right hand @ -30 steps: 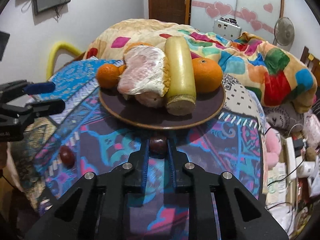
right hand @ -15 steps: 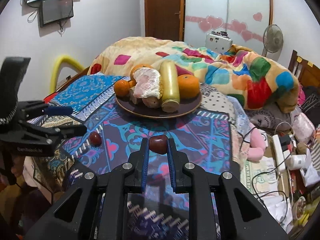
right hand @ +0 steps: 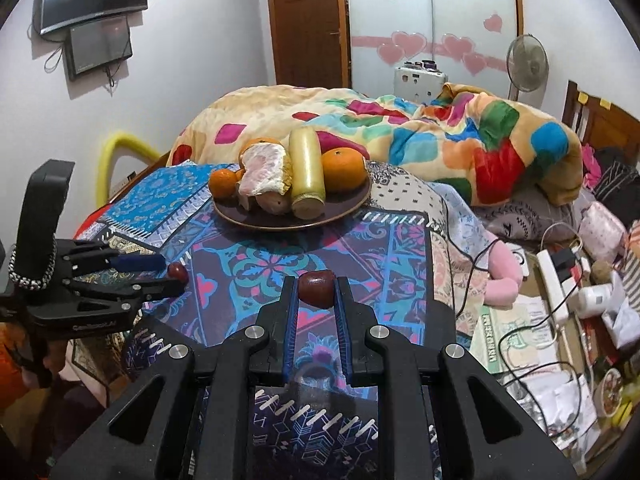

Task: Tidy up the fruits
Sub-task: 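Grasp a dark plum with the left gripper while the right gripper grasps another plum, then carry both plums onto the plate and open both grippers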

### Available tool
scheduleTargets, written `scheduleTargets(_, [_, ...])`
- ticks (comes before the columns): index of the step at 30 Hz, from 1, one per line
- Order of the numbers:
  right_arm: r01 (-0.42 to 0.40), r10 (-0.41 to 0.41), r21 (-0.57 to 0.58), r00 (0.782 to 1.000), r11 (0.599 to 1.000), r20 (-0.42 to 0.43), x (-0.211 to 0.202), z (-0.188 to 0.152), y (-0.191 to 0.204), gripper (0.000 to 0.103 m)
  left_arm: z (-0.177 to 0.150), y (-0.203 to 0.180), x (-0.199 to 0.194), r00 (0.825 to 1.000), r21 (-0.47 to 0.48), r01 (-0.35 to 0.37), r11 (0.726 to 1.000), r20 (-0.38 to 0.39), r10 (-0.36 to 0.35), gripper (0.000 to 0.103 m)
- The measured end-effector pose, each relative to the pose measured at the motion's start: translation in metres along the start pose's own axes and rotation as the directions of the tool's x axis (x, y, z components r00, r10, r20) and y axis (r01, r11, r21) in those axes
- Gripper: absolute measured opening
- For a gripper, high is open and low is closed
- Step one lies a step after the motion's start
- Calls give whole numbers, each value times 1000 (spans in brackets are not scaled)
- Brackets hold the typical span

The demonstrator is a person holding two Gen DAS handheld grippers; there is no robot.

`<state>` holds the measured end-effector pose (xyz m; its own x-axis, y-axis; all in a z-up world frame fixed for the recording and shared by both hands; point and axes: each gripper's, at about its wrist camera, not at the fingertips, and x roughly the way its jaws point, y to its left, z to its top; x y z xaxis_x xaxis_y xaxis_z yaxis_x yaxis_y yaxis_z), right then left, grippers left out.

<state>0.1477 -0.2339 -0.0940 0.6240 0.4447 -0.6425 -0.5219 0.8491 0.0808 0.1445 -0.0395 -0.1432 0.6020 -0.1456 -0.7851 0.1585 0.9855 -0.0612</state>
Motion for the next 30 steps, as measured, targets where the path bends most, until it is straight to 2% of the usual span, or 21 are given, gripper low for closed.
scheduleTargets(1, [-4, 4, 4, 1000, 1000, -2, 1, -1, -1, 16, 0, -1, -1, 1000, 7, 8, 1000, 3, -8, 25])
scheduleTargets(2, [-4, 4, 6, 1000, 1000, -3, 3, -1, -1, 16, 0, -2, -2, 1000, 14, 19, 1000, 6, -19, 23])
scheduleTargets(6, [-2, 2, -2, 1000, 1000, -5, 6, -1, 0, 16, -1, -6, -5, 1000, 42, -1, 999, 20, 0, 23])
scheduleTargets(12, [-7, 7, -16, 1000, 1000, 3, 9, 2, 3, 16, 7, 3, -9, 999, 5, 2, 1000, 34, -2, 23])
scheduleTargets(22, [-14, 15, -30, 999, 999, 43, 18, 20, 8, 16, 36, 18, -17, 996, -28, -10, 1000, 92, 12, 23])
scheduleTargets(30, [-29, 31, -36, 998, 999, 54, 34, 34, 8, 16, 57, 27, -8, 994, -37, -13, 999, 108, 17, 23])
